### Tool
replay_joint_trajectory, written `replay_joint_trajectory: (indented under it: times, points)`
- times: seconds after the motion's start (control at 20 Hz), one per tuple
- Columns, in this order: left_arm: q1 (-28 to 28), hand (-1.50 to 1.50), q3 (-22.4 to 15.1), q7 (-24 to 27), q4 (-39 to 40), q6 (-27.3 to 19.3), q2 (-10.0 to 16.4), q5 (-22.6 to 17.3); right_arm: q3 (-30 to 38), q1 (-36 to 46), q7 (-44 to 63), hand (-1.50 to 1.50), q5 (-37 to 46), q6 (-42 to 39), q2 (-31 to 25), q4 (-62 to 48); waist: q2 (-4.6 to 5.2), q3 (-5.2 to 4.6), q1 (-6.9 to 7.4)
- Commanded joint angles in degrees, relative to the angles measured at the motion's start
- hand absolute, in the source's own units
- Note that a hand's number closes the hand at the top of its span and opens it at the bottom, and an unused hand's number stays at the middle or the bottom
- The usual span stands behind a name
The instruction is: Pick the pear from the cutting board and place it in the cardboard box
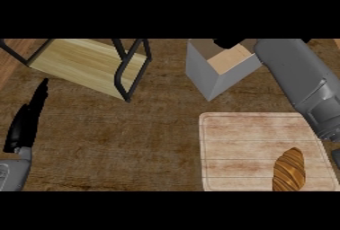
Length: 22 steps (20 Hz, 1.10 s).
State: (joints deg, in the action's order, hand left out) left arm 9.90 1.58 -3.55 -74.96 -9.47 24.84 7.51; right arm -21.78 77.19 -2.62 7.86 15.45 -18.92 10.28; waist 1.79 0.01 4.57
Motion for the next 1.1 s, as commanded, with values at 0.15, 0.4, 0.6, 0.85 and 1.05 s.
replay_joint_trajectory:
  times: [0.15,0.4,0.6,0.85,1.05]
  points:
    - [2.70,0.00,-0.65,-3.04,-0.84,-0.13,-0.61,0.86,4.17,-0.57,0.92,-1.50,-3.00,-0.79,3.41,-5.50,0.41,0.10,0.65]
    - [2.24,0.00,0.24,-1.75,-0.39,1.14,0.21,0.17,5.64,-1.67,-5.22,-1.50,-3.74,0.39,2.42,-5.08,0.54,0.09,0.65]
    - [2.76,0.00,1.45,-0.17,1.47,1.98,0.69,-0.71,9.29,-0.13,-9.69,-1.50,-6.70,3.80,1.15,-2.79,0.51,0.06,0.17]
    - [1.38,0.00,0.89,-1.08,-0.29,0.59,-0.11,0.41,15.74,-0.25,-12.80,-1.50,-12.15,5.77,-1.97,-2.14,0.26,0.13,0.09]
    - [0.07,0.00,-0.38,-0.91,-0.54,0.06,-1.54,1.35,19.32,-1.30,-16.77,-1.50,-15.02,2.95,-5.55,-1.74,0.15,0.14,-0.21]
